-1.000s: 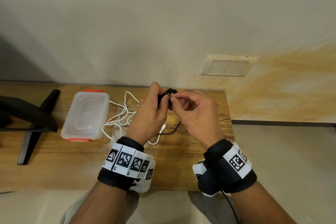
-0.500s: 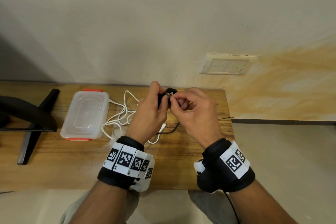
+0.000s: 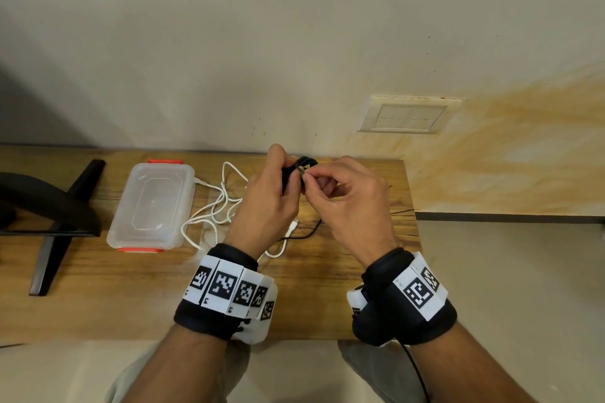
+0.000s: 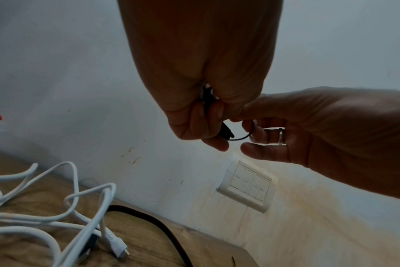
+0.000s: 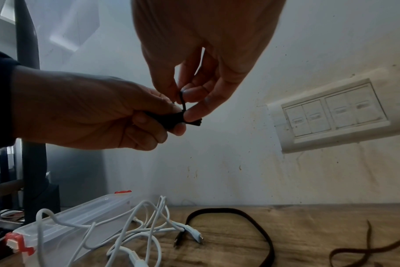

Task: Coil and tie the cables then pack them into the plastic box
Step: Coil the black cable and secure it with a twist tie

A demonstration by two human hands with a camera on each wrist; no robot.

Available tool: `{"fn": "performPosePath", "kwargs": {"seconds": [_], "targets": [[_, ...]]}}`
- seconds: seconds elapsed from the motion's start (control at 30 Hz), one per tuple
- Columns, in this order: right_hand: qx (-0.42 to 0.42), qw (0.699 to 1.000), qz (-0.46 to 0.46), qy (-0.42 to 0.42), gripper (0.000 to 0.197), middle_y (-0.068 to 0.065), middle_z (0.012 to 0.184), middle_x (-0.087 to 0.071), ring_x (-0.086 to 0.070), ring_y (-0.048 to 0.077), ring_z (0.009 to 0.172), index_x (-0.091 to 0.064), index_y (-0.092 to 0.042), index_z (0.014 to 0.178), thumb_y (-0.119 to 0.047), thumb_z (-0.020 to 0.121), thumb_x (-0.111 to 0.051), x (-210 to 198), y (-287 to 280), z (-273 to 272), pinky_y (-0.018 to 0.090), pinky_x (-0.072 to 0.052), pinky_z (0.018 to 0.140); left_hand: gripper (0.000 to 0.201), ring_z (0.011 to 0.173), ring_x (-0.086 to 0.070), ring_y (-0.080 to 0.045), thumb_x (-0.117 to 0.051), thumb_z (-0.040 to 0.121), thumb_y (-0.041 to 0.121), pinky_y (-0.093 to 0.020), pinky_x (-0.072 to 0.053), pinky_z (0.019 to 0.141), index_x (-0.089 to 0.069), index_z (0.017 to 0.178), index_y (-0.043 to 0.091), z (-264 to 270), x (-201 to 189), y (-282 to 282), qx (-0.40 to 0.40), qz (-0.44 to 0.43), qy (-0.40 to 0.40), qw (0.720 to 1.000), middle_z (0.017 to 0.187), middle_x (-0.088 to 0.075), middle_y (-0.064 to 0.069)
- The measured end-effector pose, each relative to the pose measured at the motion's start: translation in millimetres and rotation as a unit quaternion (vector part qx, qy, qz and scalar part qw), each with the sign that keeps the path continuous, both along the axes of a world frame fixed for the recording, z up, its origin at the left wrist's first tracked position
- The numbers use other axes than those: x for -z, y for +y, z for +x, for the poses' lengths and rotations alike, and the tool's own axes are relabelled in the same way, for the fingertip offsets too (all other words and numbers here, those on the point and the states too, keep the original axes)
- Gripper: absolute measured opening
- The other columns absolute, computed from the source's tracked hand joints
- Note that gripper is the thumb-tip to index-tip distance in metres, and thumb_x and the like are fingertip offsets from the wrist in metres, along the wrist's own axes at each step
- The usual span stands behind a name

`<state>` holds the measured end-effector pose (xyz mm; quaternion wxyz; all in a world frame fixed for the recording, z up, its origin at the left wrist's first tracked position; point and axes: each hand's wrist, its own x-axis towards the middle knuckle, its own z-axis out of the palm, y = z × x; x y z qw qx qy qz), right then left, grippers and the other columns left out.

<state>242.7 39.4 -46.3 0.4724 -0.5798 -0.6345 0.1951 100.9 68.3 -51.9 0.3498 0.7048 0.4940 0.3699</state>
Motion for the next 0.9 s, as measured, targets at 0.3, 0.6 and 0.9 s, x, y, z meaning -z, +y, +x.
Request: {"fn": "performPosePath", "kwargs": {"seconds": [0.3, 0.6, 0.9], "targets": [[0.001, 1.0, 0.001, -0.003, 0.005, -0.004, 0.084, -0.067, -0.061, 0.009, 0.07, -0.078, -0.013, 0.092, -0.014, 0.088, -0.075, 1.1, -0.4, -0.1, 0.019, -0.053, 0.066, 0.01, 0.058, -0.05, -0.01, -0.05, 0.101, 0.013, -0.023, -0.038, 0.051, -0.042, 0.098, 0.008, -0.8, -0.3, -0.5, -0.006, -0.001, 0.002, 1.0, 0.071, -0.055, 0.006], [-0.005, 1.0, 0.01, -0.002, 0.005, -0.003, 0.084, -0.067, -0.061, 0.009, 0.07, -0.078, -0.013, 0.092, -0.013, 0.088, -0.075, 0.6, -0.5, 0.1, 0.026, -0.055, 0.066, 0.009, 0.06, -0.052, -0.011, -0.05, 0.101, 0.012, -0.025, -0.039, 0.053, -0.043, 0.099, 0.007, -1.2, -0.3, 0.2, -0.011, 0.001, 0.004, 1.0, 0.071, -0.055, 0.007], [-0.004, 1.0, 0.013, -0.003, 0.006, -0.004, 0.085, -0.067, -0.061, 0.009, 0.07, -0.078, -0.013, 0.093, -0.013, 0.088, -0.075, 0.6, -1.0, -0.1, 0.026, -0.055, 0.066, 0.01, 0.06, -0.052, -0.01, -0.05, 0.101, 0.014, -0.023, -0.039, 0.052, -0.043, 0.1, 0.008, -1.7, -0.8, 0.7, -0.014, -0.004, 0.006, 1.0, 0.071, -0.055, 0.005]]}}
